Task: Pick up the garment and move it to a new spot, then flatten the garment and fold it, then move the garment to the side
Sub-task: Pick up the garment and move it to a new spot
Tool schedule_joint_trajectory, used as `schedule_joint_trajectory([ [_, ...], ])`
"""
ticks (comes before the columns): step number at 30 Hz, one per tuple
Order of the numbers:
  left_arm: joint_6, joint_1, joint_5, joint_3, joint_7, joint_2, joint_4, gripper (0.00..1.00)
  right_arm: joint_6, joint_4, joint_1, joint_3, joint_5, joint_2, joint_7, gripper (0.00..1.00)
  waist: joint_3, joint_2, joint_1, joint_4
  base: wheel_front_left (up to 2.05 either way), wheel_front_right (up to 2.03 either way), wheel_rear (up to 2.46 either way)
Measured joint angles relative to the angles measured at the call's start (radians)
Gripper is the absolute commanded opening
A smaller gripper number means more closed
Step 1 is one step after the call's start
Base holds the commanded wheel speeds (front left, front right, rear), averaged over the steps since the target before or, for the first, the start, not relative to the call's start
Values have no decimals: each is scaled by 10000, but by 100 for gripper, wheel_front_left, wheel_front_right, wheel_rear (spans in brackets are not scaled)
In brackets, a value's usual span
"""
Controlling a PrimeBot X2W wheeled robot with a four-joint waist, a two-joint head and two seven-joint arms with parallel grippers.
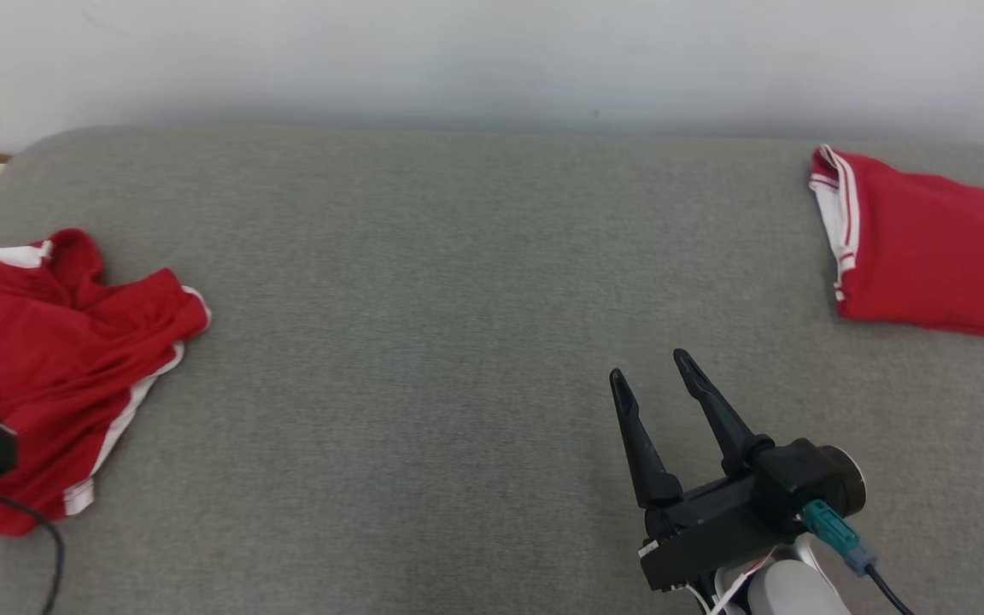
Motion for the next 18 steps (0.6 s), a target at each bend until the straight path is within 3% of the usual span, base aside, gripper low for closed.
schedule_joint_trajectory([
  [18, -349, -1465, -385, -169, 1241, 968, 3630, 100, 0, -96, -535, 2, 144, 94, 0, 100, 1259, 0, -1, -1449, 0, 0, 0],
])
